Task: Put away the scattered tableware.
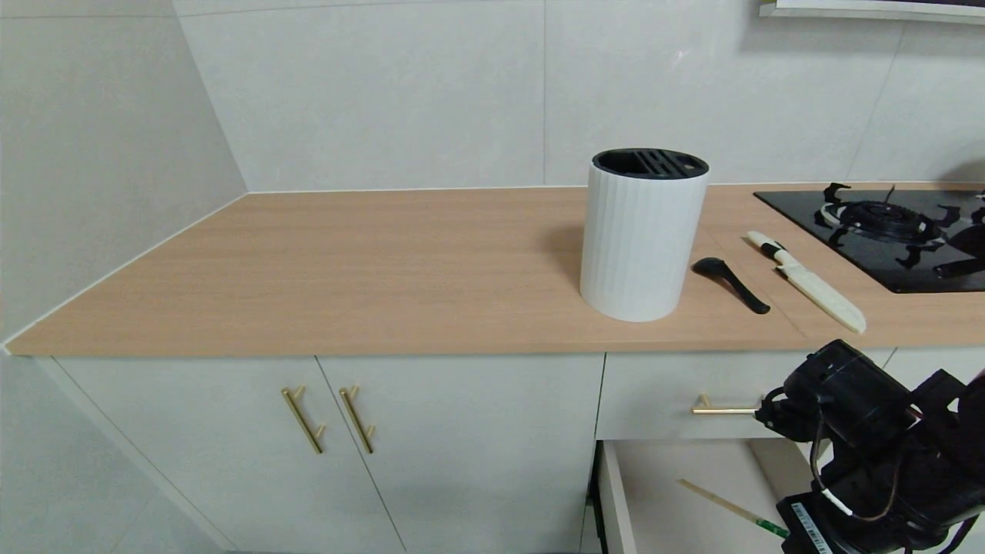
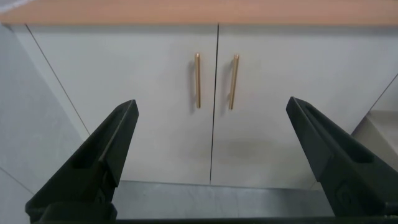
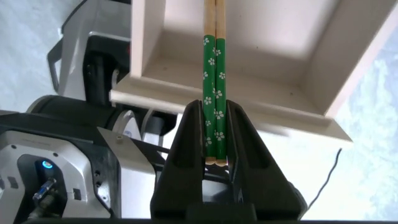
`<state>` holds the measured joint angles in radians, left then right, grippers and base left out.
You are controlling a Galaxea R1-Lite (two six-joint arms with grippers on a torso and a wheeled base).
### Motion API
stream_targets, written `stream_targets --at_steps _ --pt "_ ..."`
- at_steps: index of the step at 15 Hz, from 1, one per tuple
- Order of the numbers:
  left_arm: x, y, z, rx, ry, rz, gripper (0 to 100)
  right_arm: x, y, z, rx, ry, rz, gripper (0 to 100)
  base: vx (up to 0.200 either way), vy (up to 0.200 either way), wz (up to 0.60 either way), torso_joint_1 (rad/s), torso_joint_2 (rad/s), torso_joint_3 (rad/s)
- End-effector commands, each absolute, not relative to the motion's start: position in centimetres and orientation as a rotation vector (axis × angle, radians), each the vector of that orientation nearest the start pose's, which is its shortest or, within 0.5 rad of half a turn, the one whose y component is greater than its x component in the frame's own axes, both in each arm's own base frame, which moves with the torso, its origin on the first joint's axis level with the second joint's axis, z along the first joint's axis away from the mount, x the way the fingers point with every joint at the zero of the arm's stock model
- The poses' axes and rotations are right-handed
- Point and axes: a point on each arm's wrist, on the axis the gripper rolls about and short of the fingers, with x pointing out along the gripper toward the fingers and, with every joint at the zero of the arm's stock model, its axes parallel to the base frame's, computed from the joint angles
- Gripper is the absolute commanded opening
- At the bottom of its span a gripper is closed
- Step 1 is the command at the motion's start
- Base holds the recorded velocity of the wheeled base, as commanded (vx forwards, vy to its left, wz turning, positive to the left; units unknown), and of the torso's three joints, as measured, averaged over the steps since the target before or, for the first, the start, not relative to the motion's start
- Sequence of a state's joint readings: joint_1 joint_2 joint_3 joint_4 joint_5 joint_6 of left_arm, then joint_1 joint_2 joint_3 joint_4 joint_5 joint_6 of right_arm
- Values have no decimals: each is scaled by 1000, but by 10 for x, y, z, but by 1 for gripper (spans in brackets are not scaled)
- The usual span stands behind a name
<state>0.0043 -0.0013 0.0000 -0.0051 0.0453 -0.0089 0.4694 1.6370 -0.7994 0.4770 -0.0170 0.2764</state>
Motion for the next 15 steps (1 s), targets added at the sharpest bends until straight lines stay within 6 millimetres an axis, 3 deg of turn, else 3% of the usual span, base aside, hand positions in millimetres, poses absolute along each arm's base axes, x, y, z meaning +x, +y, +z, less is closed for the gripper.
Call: stream_targets --at_steps 1,15 --pt "-23 1 76 -9 -6 51 100 195 99 121 -85 1319 204 0 0 0 0 -163 466 286" --pt "-23 1 76 -9 -6 51 100 196 99 121 -101 1295 182 0 0 0 0 -154 465 307"
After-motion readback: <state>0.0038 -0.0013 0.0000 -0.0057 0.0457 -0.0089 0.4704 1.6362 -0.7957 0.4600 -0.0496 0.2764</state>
